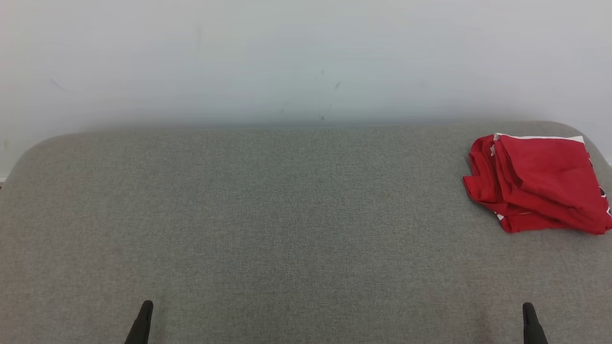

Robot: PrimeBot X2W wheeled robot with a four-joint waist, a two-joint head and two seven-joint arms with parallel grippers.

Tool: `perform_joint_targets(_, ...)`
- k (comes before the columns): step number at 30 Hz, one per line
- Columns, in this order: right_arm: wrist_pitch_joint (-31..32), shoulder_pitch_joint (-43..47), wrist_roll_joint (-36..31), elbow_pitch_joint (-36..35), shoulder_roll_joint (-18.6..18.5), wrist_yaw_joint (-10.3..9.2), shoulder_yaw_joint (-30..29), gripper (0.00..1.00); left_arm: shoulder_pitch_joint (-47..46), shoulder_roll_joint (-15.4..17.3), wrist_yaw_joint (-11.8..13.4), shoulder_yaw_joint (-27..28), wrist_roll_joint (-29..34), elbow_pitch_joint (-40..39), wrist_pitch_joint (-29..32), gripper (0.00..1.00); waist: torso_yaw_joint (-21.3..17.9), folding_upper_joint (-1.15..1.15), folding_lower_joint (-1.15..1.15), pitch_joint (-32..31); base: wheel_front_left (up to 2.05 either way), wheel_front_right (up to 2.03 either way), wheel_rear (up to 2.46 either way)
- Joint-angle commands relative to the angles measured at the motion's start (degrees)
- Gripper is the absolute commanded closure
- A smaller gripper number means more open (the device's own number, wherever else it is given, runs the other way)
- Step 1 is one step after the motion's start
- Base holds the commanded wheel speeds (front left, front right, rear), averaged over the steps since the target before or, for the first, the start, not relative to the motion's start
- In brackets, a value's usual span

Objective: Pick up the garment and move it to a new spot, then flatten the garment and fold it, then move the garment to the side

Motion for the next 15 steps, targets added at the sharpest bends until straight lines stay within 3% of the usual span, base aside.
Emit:
perform_joint_targets(1,0.2,0.4,1.0,-0.7,-0.2,0.05,0.0,1.00,-0.7,0.2,-0.2,0.3,-1.3,-0.4,0.6,1.00,0.0,0.00,0.00,0.0,0.00,0.00,0.00)
perform_joint_targets(15,1.1,1.3,7.4,-2.2,-0.1,0.06,0.2,1.00,-0.8,0.2,-0.7,0.9,-7.6,-1.0,2.8,1.00,0.1,0.00,0.00,0.0,0.00,0.00,0.00)
